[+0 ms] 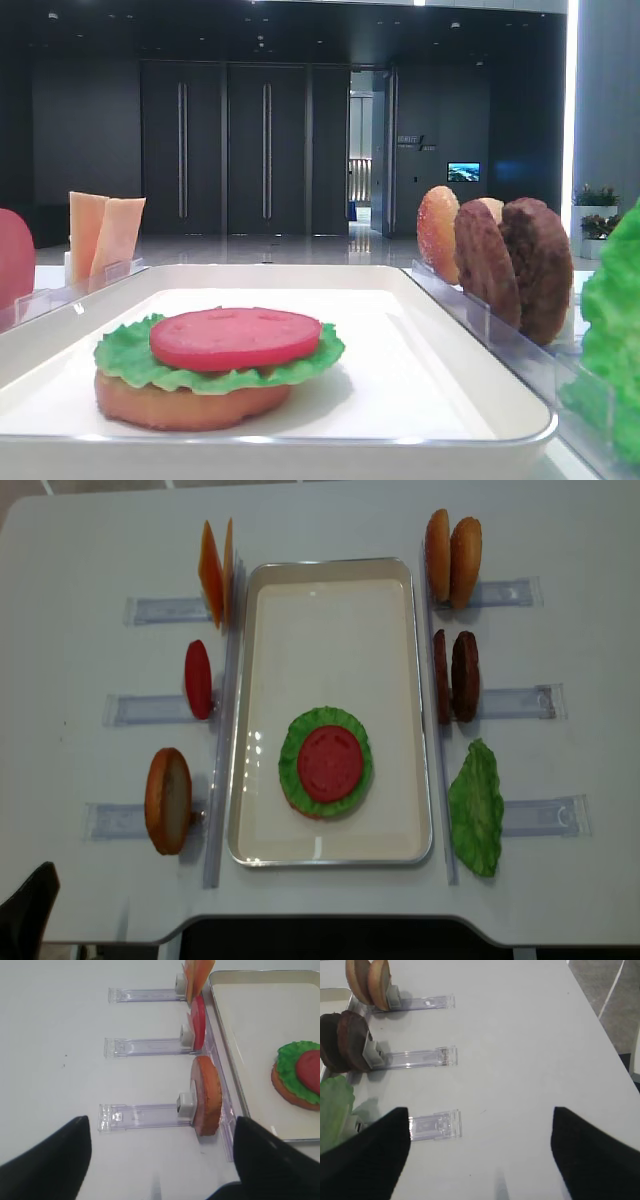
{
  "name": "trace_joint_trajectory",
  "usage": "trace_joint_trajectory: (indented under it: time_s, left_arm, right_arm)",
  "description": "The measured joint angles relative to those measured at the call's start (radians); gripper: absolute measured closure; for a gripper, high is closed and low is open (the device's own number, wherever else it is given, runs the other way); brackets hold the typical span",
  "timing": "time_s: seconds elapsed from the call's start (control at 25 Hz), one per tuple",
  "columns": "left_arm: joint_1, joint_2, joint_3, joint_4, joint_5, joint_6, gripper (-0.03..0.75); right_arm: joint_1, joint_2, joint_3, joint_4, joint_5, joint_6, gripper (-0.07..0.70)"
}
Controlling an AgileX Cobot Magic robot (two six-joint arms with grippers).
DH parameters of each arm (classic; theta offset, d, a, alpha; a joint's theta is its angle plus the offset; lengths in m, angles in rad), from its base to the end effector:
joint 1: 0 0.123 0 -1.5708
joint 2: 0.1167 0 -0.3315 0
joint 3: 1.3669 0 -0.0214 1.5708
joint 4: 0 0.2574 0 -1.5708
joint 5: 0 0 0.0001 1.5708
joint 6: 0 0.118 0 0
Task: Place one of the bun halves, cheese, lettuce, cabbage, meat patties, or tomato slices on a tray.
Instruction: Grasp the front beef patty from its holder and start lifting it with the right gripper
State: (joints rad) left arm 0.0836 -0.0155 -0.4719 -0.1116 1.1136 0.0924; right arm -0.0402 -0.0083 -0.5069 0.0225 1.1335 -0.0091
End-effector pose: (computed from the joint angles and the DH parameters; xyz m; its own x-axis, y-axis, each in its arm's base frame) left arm -0.0234 -0.0138 0.2543 -0.5088 0.0003 -0.8609 0.0244 0.9996 -0.0141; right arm -0.0278 0.0035 0.2625 -0.5060 0.0208 -0.8623 0.0228 0.9997 0.0107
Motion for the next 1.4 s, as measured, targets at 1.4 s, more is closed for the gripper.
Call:
trace_joint_trajectory:
  time_s: [1.4]
  left_arm:
    - [0.0, 0.0, 0.0, 0.0, 0.0, 0.0, 0.024]
  right_arm:
    - [0.0, 0.618, -0.291, 0.068, 0.077, -0.005, 0.125]
